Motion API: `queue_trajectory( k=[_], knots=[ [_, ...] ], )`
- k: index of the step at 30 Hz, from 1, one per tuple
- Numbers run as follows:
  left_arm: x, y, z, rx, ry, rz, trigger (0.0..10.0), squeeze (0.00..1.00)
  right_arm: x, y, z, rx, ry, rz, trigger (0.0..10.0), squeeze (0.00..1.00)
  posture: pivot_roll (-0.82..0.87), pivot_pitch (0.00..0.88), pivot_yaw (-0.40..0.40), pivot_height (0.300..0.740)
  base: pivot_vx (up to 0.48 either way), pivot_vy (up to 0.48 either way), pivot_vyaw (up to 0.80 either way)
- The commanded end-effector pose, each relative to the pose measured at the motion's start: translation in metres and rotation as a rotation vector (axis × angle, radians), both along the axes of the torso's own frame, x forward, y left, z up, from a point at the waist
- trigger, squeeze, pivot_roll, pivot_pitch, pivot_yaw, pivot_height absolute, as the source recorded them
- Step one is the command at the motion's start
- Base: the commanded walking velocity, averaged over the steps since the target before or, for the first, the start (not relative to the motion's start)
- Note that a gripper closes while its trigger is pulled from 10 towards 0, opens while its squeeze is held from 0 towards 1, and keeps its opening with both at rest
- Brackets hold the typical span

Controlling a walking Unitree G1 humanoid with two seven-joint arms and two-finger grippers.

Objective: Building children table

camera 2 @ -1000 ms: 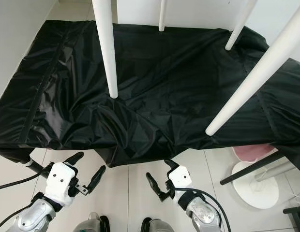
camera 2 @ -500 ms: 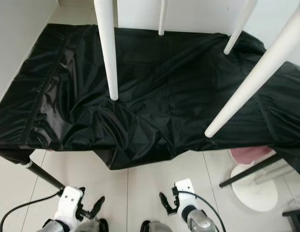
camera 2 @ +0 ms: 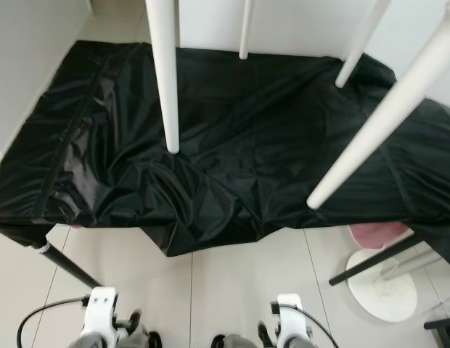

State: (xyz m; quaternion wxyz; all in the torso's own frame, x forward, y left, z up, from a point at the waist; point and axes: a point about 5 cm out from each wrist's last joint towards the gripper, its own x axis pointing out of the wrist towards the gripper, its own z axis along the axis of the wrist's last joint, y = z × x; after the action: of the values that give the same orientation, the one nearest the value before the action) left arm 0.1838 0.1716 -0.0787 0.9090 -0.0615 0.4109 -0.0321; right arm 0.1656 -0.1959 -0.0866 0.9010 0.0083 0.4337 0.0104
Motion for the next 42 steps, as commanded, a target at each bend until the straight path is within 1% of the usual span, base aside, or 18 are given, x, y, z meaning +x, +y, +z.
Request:
queue_trajectory(
  k=[1, 2, 3, 8, 10, 13, 17, 20, 22, 27, 30, 33, 36, 42],
  knots=[
    [-0.018, -0.003, -0.012, -0.010, 0.124, 0.012, 10.0, 0.00, -0.006, 0.013, -0.005, 0.022, 0.035, -0.002, 10.0, 0.00, 0.05, 0.089, -0.052, 0.740, 0.000, 0.000, 0.00],
    [-0.018, -0.003, -0.012, -0.010, 0.124, 0.012, 10.0, 0.00, -0.006, 0.013, -0.005, 0.022, 0.035, -0.002, 10.0, 0.00, 0.05, 0.089, -0.052, 0.740, 0.000, 0.000, 0.00],
    [-0.014, -0.006, -0.011, -0.009, 0.127, -0.018, 10.0, 0.00, -0.005, 0.019, -0.006, 0.026, 0.042, 0.016, 10.0, 0.00, 0.06, 0.080, -0.049, 0.740, 0.000, 0.000, 0.00],
    [-0.009, -0.006, -0.009, 0.002, 0.115, -0.036, 10.0, 0.00, -0.003, 0.018, -0.005, 0.019, 0.045, 0.012, 10.0, 0.00, 0.06, 0.071, -0.050, 0.740, 0.000, 0.000, 0.00],
    [0.001, -0.006, -0.005, 0.010, 0.107, -0.048, 10.0, 0.00, 0.001, 0.020, -0.004, 0.005, 0.051, 0.049, 10.0, 0.00, 0.07, 0.055, -0.049, 0.740, 0.000, 0.000, 0.00],
    [0.005, -0.007, -0.004, 0.020, 0.103, -0.062, 10.0, 0.00, 0.004, 0.023, -0.003, 0.007, 0.053, 0.062, 10.0, 0.00, 0.08, 0.045, -0.047, 0.740, 0.000, 0.000, 0.00],
    [0.010, -0.009, -0.001, 0.002, 0.092, -0.062, 10.0, 0.00, 0.017, 0.021, 0.002, -0.022, 0.026, 0.068, 10.0, 0.00, 0.08, 0.033, -0.059, 0.740, 0.000, 0.000, 0.00],
    [0.011, -0.009, -0.001, -0.004, 0.092, -0.059, 10.0, 0.00, 0.018, 0.019, 0.003, -0.026, 0.023, 0.066, 10.0, 0.00, 0.08, 0.029, -0.062, 0.740, 0.000, 0.000, 0.00],
    [0.012, -0.009, 0.000, 0.005, 0.083, -0.070, 10.0, 0.00, 0.018, 0.016, 0.003, -0.030, 0.027, 0.061, 10.0, 0.00, 0.09, 0.019, -0.071, 0.740, 0.000, 0.000, 0.00],
    [0.012, -0.010, 0.000, 0.021, 0.078, -0.083, 10.0, 0.00, 0.016, 0.013, 0.002, -0.037, 0.036, 0.061, 10.0, 0.00, 0.10, 0.011, -0.075, 0.740, 0.000, 0.000, 0.00],
    [0.000, -0.015, -0.006, 0.006, 0.112, -0.101, 10.0, 0.00, 0.009, 0.014, -0.001, -0.036, 0.055, 0.035, 10.0, 0.00, 0.10, 0.018, -0.080, 0.740, 0.000, 0.000, 0.00],
    [-0.003, -0.017, -0.008, -0.001, 0.118, -0.093, 10.0, 0.00, 0.008, 0.013, -0.001, -0.039, 0.057, 0.024, 10.0, 0.00, 0.10, 0.016, -0.083, 0.740, 0.000, 0.000, 0.00],
    [-0.003, -0.017, -0.008, -0.013, 0.119, -0.077, 10.0, 0.00, 0.004, 0.012, -0.003, -0.046, 0.067, 0.038, 10.0, 0.00, 0.10, 0.021, -0.095, 0.740, 0.000, 0.000, 0.00],
    [-0.005, -0.017, -0.009, -0.021, 0.124, -0.064, 10.0, 0.00, 0.004, 0.011, -0.003, -0.047, 0.070, 0.036, 10.0, 0.00, 0.11, 0.020, -0.097, 0.740, 0.000, 0.000, 0.00]
  ],
)
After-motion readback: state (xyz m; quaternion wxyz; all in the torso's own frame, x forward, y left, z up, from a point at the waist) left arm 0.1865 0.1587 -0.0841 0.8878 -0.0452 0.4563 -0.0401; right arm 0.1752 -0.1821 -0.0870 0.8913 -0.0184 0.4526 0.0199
